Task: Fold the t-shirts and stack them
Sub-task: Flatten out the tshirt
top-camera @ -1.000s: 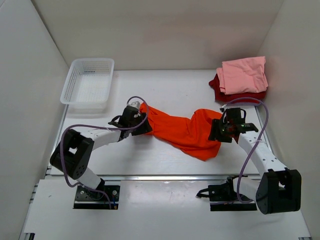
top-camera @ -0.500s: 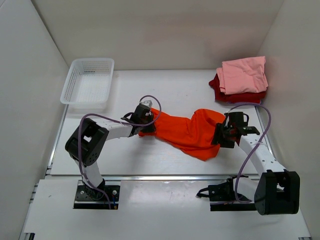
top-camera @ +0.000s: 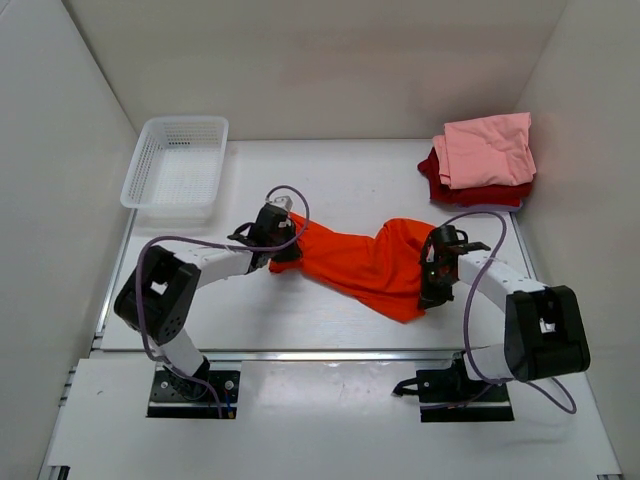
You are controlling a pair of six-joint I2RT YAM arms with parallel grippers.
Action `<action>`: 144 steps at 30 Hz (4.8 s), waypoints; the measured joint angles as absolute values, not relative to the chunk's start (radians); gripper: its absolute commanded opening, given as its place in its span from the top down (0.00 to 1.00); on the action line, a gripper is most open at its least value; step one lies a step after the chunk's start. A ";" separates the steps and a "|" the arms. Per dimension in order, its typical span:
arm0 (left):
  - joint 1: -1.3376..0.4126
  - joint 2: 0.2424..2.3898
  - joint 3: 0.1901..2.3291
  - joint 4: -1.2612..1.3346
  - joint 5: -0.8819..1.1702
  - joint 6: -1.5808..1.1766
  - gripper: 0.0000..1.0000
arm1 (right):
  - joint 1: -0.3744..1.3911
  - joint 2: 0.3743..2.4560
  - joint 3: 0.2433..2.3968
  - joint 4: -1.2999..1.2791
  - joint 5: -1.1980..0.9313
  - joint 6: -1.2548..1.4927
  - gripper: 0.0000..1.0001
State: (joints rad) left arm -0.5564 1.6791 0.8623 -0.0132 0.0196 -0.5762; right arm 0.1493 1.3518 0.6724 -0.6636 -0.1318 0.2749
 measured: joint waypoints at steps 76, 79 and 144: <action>-0.262 1.240 1.050 -0.221 0.105 -0.419 0.48 | -0.133 1.493 1.053 -0.469 -0.153 0.287 0.45; -0.243 1.188 0.885 -0.241 0.104 -0.399 0.48 | -0.112 1.493 0.956 -0.499 -0.153 0.284 0.45; -0.323 0.795 0.621 -0.749 0.268 -0.447 1.00 | -0.027 1.432 0.754 -0.677 -0.114 0.263 1.00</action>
State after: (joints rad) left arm -0.3233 0.7948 0.6209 -0.7490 0.2676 -0.4473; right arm -0.0273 1.4319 0.7536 -0.6769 -0.1139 0.2634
